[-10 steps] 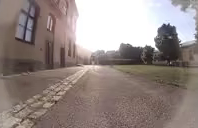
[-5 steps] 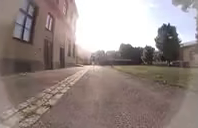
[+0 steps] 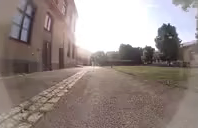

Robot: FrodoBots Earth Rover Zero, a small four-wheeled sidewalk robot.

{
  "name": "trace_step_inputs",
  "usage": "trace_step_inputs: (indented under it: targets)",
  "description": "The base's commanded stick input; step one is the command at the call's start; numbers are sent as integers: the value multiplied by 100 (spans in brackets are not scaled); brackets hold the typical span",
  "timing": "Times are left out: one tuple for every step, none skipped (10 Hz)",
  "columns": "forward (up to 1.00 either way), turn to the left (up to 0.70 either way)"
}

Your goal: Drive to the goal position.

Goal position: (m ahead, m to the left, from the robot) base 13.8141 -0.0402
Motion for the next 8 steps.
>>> trace_step_inputs:
  targets:
    - [44,2]
    - [44,2]
    - [44,2]
    - [44,2]
    - [44,2]
    - [44,2]
    - [44,2]
    - [44,2]
